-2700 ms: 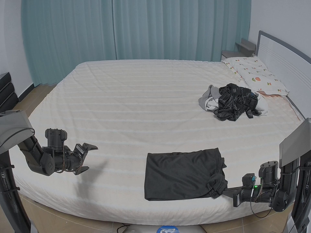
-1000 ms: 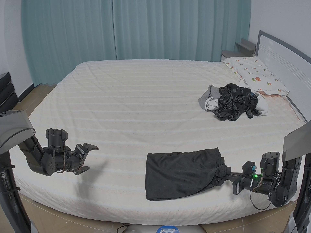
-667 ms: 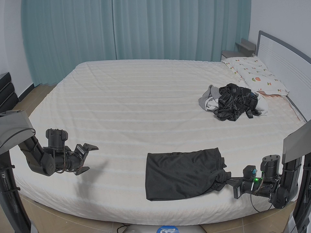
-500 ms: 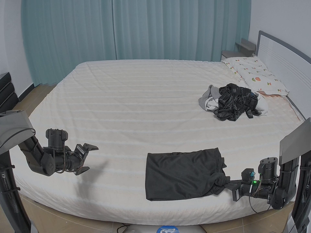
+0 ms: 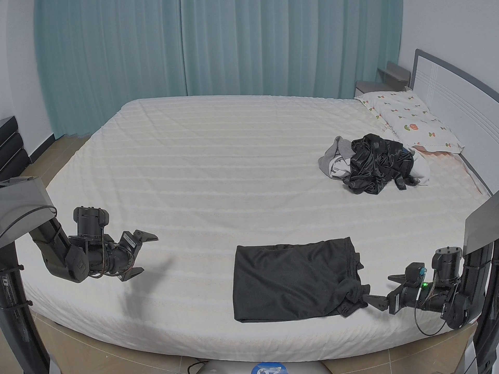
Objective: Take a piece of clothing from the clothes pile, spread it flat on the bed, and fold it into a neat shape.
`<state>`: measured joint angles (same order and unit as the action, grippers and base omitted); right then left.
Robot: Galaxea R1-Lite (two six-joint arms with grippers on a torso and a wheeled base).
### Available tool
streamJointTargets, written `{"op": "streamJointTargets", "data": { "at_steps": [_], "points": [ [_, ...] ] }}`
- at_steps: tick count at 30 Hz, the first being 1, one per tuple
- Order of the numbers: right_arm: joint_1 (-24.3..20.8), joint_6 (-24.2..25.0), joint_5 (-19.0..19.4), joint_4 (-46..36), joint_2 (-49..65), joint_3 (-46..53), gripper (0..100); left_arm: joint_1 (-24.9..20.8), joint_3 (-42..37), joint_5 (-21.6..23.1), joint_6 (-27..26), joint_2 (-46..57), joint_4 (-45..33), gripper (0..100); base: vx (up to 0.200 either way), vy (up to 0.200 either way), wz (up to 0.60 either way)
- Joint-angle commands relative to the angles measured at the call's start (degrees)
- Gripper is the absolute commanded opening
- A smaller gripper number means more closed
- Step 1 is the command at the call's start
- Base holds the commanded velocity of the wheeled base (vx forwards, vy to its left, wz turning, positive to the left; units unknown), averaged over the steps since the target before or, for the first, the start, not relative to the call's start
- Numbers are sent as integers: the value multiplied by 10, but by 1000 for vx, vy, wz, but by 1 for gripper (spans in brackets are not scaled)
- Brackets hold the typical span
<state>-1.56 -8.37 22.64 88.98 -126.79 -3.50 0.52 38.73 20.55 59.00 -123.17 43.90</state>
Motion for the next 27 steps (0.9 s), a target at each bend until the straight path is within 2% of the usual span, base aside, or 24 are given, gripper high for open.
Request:
{"op": "streamJointTargets", "data": {
  "at_steps": [1, 6, 8, 9, 13, 14, 21, 27],
  "points": [
    [10, 59, 13, 5, 23, -32, 100, 0, 3, -10, 1, -1, 0, 100, 0, 0, 0],
    [-60, 246, -3, -4, 1, -142, 100, -1, 7, -29, 7, -5, 0, 100, 0, 0, 0],
    [-70, 274, -11, -11, -7, -165, 100, -1, 7, -30, 7, -5, 0, 100, 100, 0, 0],
    [-80, 319, -22, -43, -22, -213, 100, -1, 6, -32, 4, -6, 0, 100, 200, 0, 0],
    [-88, 347, -25, -91, -46, -266, 100, -1, 6, -35, 4, -6, 0, 100, 200, 0, 0],
    [-91, 369, -25, -107, -69, -298, 100, -1, 6, -35, 3, -7, 0, 100, 0, 0, 0],
    [-97, 412, -26, -104, -128, -346, 100, -2, 5, -36, 2, -8, 0, 100, 0, 0, 0],
    [-92, 412, -44, -75, -140, -335, 100, -3, 5, -36, 1, -8, 0, 100, 0, 0, 0]
  ]
}}
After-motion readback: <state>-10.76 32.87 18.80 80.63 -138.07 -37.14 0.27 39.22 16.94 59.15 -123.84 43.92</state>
